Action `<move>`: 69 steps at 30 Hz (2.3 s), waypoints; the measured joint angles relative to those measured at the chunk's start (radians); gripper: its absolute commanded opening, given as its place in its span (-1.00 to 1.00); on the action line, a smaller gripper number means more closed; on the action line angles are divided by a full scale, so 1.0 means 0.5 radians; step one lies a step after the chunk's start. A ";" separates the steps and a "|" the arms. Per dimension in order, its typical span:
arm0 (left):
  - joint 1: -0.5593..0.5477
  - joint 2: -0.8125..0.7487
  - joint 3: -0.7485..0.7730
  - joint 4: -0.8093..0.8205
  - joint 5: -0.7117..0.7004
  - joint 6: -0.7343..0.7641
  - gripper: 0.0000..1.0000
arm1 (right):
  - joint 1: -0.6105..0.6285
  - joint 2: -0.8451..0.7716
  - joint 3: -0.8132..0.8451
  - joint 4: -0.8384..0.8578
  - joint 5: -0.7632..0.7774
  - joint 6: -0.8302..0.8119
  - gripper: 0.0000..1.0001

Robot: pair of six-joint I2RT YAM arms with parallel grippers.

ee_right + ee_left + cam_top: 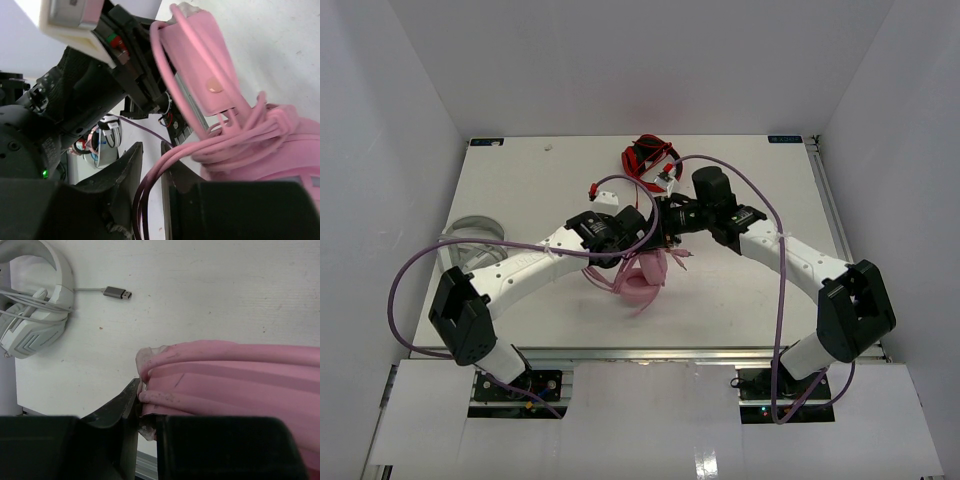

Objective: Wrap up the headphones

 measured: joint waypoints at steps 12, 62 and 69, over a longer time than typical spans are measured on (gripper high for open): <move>0.070 -0.002 -0.001 -0.018 0.044 0.013 -1.00 | 0.014 -0.037 -0.002 -0.044 -0.055 -0.168 -0.50; 0.315 -0.666 -0.807 1.016 1.387 -0.432 -1.00 | 0.362 0.030 0.089 -0.600 1.732 -0.748 -0.77; 0.313 -0.675 -0.938 1.150 1.389 -0.525 -1.00 | 0.362 0.100 0.118 -0.676 1.771 -0.847 -0.74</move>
